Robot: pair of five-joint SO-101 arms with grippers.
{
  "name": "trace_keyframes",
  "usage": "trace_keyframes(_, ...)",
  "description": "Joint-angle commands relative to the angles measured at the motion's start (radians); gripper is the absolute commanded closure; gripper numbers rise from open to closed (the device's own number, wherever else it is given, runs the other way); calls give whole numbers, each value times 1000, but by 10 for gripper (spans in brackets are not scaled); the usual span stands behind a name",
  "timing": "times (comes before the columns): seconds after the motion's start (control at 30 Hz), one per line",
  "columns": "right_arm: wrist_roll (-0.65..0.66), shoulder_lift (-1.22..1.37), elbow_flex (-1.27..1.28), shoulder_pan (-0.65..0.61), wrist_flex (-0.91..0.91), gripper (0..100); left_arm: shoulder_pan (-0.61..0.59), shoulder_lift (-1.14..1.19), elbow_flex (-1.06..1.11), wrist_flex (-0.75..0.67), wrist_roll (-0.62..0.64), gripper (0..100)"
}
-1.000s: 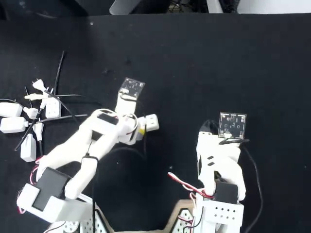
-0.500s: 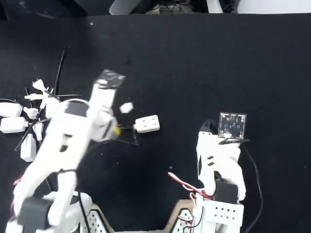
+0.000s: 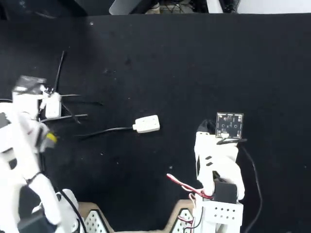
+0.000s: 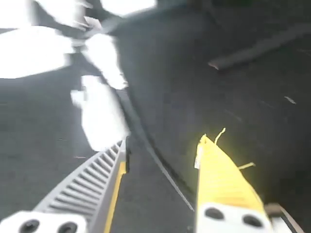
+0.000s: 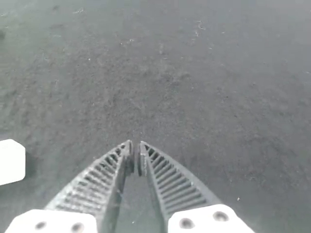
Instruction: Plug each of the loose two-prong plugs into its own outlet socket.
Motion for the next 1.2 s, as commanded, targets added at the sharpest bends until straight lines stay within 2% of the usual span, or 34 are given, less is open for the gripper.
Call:
trace_keyframes(0.0,-2,-48,-33,-8,-18,984,-53,87,-163,-84,-20,765)
trace_keyframes(0.23,-2,-48,-30,-8,-18,984,-84,321,-328,-80,-290,765)
trace_keyframes(0.53,-2,-48,-28,-8,-18,985,-156,560,-407,-89,-485,766)
trace_keyframes(0.77,-2,-48,-19,-9,-18,985,-157,652,-406,-172,-503,766)
trace_keyframes(0.93,-2,-48,-18,-9,-18,985,-154,654,-407,-181,-502,766)
trace_keyframes(1.17,-2,-48,-18,-9,-18,985,-157,654,-490,-163,-408,766)
